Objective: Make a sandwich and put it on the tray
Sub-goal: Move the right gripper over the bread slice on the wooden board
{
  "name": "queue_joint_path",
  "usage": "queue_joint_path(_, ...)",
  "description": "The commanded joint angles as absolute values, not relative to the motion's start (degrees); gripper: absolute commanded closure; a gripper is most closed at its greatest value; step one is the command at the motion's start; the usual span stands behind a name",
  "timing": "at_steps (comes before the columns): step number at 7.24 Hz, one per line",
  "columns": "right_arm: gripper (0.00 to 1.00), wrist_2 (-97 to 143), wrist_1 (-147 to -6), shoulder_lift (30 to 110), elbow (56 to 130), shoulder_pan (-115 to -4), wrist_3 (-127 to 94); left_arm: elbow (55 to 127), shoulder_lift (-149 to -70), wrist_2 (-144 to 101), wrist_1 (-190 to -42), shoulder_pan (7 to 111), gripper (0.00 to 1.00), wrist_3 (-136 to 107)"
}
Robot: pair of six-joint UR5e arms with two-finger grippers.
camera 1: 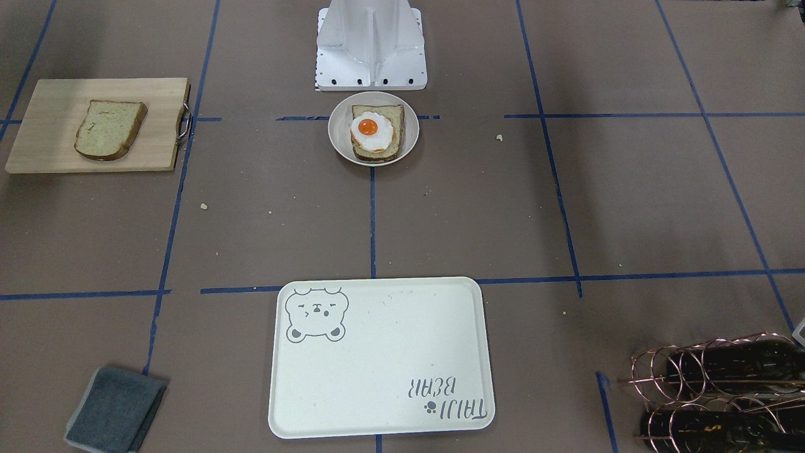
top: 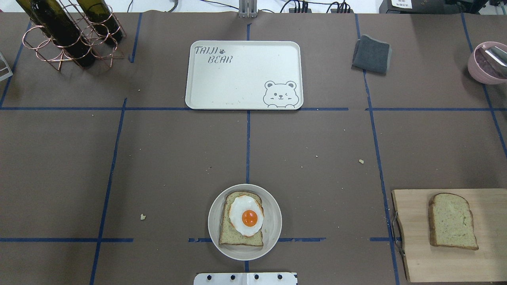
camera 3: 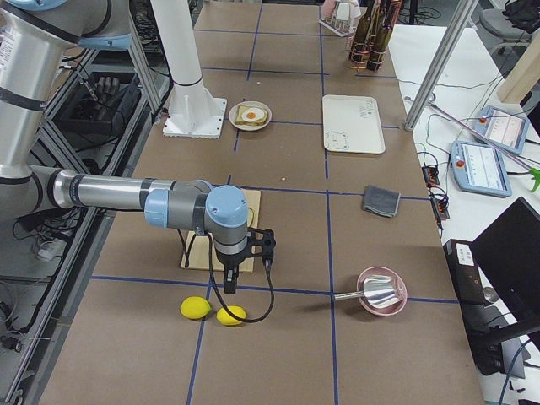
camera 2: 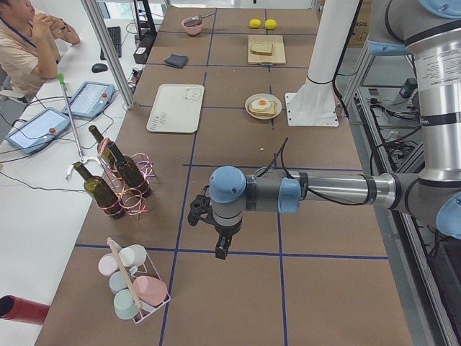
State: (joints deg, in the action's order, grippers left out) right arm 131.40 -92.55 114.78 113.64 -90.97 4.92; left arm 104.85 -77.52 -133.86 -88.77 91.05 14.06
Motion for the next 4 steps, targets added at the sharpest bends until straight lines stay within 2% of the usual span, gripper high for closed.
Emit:
queue_joint_path(1, 0.00, 131.40, -92.55, 114.79, 113.64, -90.97, 4.92, 104.94, -77.52, -133.86, -88.77, 90.97, 0.00, 14.06)
queue_joint_path(3, 0.00, 131.66, -91.51, 114.61, 113.73, -90.71, 4.92, 104.85, -77.52, -133.86, -88.68, 90.97, 0.00, 14.06)
queue_joint_path(4, 0.00, 131.92, -85.14, 114.61, 113.82, -90.36, 5.01, 104.85, -77.52, -133.94, -88.68, 90.97, 0.00, 14.06)
